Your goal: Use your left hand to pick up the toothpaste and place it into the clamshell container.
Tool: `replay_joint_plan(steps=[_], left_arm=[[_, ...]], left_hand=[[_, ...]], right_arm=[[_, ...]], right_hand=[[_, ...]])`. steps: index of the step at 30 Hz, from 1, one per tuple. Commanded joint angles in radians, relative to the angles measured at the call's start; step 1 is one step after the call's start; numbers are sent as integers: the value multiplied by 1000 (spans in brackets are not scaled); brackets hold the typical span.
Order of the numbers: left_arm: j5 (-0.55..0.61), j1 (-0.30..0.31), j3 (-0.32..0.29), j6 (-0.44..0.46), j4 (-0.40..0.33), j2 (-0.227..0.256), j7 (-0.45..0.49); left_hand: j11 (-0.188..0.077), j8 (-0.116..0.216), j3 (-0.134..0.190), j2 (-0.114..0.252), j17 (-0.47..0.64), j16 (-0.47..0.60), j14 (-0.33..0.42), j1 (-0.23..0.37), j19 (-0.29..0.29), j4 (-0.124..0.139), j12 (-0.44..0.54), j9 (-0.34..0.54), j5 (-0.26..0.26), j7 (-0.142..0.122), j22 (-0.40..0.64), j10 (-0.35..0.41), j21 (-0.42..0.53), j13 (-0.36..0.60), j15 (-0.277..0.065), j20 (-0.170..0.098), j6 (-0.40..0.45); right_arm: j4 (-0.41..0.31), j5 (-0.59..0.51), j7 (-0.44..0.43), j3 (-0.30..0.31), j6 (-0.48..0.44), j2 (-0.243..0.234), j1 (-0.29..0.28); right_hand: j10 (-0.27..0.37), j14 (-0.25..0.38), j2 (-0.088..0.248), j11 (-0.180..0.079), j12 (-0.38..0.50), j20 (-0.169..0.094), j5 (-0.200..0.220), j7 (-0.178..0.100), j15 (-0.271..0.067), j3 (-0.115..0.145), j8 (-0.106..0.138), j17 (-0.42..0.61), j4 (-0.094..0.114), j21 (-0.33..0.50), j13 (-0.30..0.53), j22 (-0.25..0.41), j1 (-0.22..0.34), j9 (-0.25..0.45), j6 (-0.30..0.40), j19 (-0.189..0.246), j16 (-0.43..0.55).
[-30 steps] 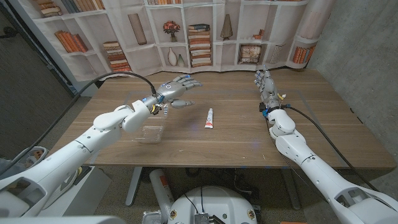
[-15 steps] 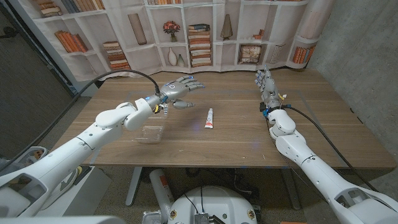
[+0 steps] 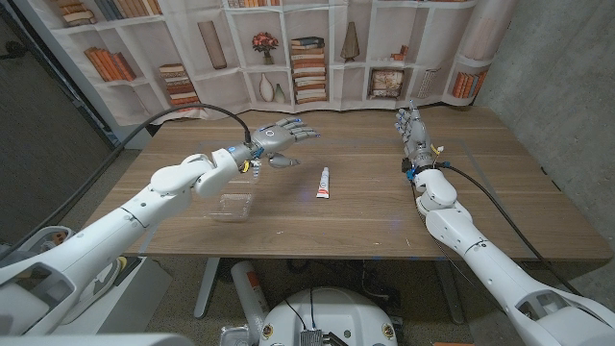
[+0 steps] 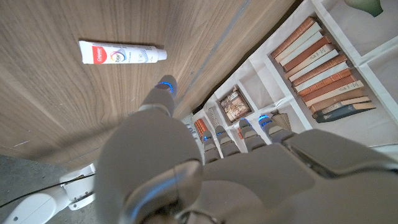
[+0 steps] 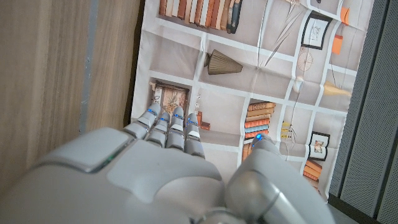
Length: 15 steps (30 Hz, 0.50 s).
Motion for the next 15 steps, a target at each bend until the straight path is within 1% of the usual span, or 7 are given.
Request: replay_joint_plan(steps=[1, 5, 7, 11, 15], left_arm=[[66, -31, 34, 17, -38, 3, -97], [81, -32, 35, 19, -49, 6, -97], [87, -33, 37, 19, -50, 6, -97], [100, -37, 42, 16, -58, 14, -115], [104, -37, 39, 13, -62, 18, -113]], left_hand=[[-3, 0, 4, -4, 1, -4, -12, 20, -6, 1, 0, 5, -7, -7, 2, -11, -9, 5, -93, 5, -7], [-3, -2, 0, -12, 1, -6, -20, 35, -18, 4, -1, 6, -10, -11, 3, -18, -18, 5, -94, 12, -17], [-3, -3, -1, -14, 1, -6, -23, 39, -19, 5, -1, 6, -11, -13, 3, -20, -20, 6, -95, 12, -20], [-4, -4, -3, -18, 1, -8, -31, 49, -21, 7, -1, 7, -13, -12, 4, -25, -23, 6, -95, 14, -28], [-4, -5, -5, -20, 1, -6, -34, 60, -22, 9, -1, 7, -14, -9, 4, -30, -26, 6, -93, 20, -34]], right_arm=[[26, 6, 14, 1, 17, 12, 14], [30, 7, 16, 3, 22, 15, 17], [30, 7, 15, 3, 22, 15, 17], [30, 9, 13, 5, 23, 15, 16], [33, 11, 14, 7, 27, 17, 16]], right_hand=[[9, 11, 4, 1, -4, -15, -1, 0, -2, -1, -3, 2, -1, -4, 2, 4, 1, 2, 10, 11, -3], [10, 11, 4, 1, -4, -14, -1, 0, -2, -1, -3, 2, -1, -5, 2, 5, 1, 2, 10, 12, -3], [10, 11, 4, 1, -4, -14, -1, 0, -3, -2, -4, 2, -1, -6, 2, 5, 1, 2, 10, 12, -3], [11, 11, 4, 1, -4, -14, -1, 0, -2, -2, -4, 2, -2, -7, 2, 5, 1, 2, 10, 12, -3], [12, 12, 4, 2, -4, -14, -1, 0, -2, -2, -4, 2, -2, -8, 2, 5, 1, 2, 10, 13, -3]])
